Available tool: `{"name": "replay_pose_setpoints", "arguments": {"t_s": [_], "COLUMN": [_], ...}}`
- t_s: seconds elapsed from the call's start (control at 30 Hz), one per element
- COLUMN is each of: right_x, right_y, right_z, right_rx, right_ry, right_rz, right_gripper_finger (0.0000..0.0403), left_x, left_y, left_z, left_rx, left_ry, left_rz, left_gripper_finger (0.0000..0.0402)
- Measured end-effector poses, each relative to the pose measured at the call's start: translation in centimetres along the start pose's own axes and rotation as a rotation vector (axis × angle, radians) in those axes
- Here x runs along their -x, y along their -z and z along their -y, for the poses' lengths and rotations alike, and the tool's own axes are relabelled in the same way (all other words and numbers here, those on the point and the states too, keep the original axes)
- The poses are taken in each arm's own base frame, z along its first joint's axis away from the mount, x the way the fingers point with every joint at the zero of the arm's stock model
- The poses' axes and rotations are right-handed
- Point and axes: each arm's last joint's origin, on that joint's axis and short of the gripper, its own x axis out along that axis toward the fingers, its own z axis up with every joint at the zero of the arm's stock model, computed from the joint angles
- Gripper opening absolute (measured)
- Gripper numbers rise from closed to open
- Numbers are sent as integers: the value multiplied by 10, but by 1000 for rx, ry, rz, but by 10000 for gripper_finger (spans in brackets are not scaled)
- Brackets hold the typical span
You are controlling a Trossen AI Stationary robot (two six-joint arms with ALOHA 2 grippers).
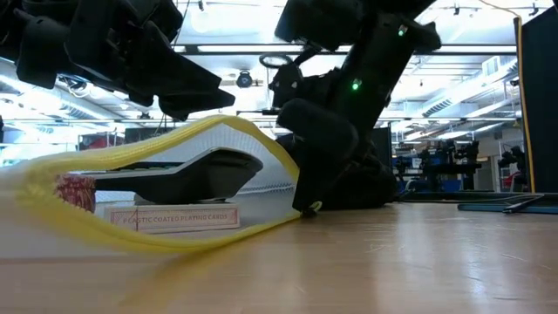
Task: Unpack backpack
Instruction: Close the yellow zip bag
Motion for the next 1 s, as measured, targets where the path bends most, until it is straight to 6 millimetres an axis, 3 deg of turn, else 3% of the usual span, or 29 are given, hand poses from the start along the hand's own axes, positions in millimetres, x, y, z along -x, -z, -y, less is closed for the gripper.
{"name": "replay_pose_setpoints", "arguments": {"t_s": [0.2, 0.67, 1.0], "right_x": [3, -12, -10], "right_y": [4, 11, 19], "right_z": [4, 18, 25], "right_rx": [-6, -92, -84], "right_ry": [32, 7, 4], "right_rz": [-38, -18, -115], "right_gripper_finger": [77, 113, 80], "left_x": [0, 0, 0], "left_y": [0, 0, 0], "left_z": [0, 0, 0], "left_rx": [0, 1, 1], "left_ry": [2, 2, 2], "left_rz": [1, 4, 1], "left_gripper_finger": [209, 209, 209]}}
